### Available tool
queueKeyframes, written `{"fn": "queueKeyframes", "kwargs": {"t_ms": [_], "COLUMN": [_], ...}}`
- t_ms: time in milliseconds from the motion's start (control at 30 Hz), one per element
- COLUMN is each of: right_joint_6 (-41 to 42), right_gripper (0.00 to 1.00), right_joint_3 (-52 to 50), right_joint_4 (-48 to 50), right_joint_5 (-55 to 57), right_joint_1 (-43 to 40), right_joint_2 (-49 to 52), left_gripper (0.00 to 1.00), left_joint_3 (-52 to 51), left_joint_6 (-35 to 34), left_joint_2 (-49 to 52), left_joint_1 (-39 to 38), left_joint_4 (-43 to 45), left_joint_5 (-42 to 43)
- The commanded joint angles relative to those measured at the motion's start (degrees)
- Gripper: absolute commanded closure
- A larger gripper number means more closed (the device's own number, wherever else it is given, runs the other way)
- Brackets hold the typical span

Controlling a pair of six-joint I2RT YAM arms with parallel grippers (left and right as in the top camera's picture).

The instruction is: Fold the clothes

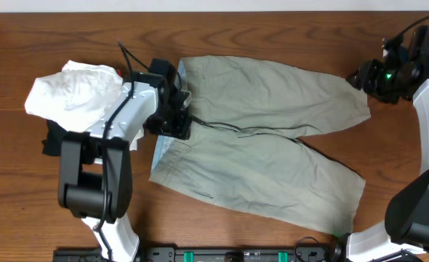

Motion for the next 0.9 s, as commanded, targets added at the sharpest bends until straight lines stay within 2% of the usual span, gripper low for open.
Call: {"fn": "queueKeyframes", "kwargs": {"t_ms": [0, 67, 100, 300, 400, 467, 567, 633, 767, 800, 867], "right_joint_6": [-0.46, -0.46, -0.59, -0.9, -0.83, -0.07, 2.45, 2.56, 1.7, 1.73, 1.77], "right_gripper": [0.47, 0.47, 0.47, 0.47, 0.45, 0.4, 0.41, 0.42, 0.36, 0.35, 0.34], "right_joint_3": [-0.13, -0.59, -0.83, -2.23, -4.48, -6.97, -9.94, -10.95, -11.17, -11.17, -11.17], "right_joint_4": [-2.73, -4.31, -4.92, -8.76, -9.88, -7.67, -4.94, -5.09, -5.07, -4.44, -3.21], "right_joint_5": [-0.96, -0.74, -0.61, 1.68, 7.37, 12.04, 12.44, 9.53, 9.46, 9.46, 9.44], "right_joint_1": [-0.33, -0.09, 0.07, 0.68, 1.51, 1.62, 1.16, 0.92, 0.83, 0.72, 0.7], "right_joint_2": [-0.02, -0.02, -0.02, 0.15, 0.15, 0.17, 0.26, 0.26, 0.26, 0.26, 0.26], "left_gripper": [0.65, 0.88, 0.94, 0.94, 0.94, 0.94, 0.94, 0.87, 0.83, 0.75, 0.73], "left_joint_3": [-0.22, -0.22, -0.22, -0.22, -0.22, -0.2, 0.68, 2.01, 4.52, 4.66, 4.68], "left_joint_6": [4.15, 5.29, 5.18, 2.19, -0.85, -1.4, -1.6, -1.42, -1.49, -1.46, -1.55], "left_joint_2": [1.07, 1.09, 1.09, 1.07, 1.05, 1.01, 0.52, -0.13, -3.85, -5.09, -7.87], "left_joint_1": [-0.37, -0.35, -0.24, -0.09, -0.09, -0.11, -0.24, -0.35, -1.11, -1.53, -2.89], "left_joint_4": [-2.64, -4.61, -5.73, -11.87, -13.68, -14.36, -16.35, -18.49, -20.72, -20.55, -19.5], "left_joint_5": [0.74, -0.02, -0.85, -2.91, -6.05, -5.73, -1.44, 1.03, 2.6, 3.72, 7.3]}}
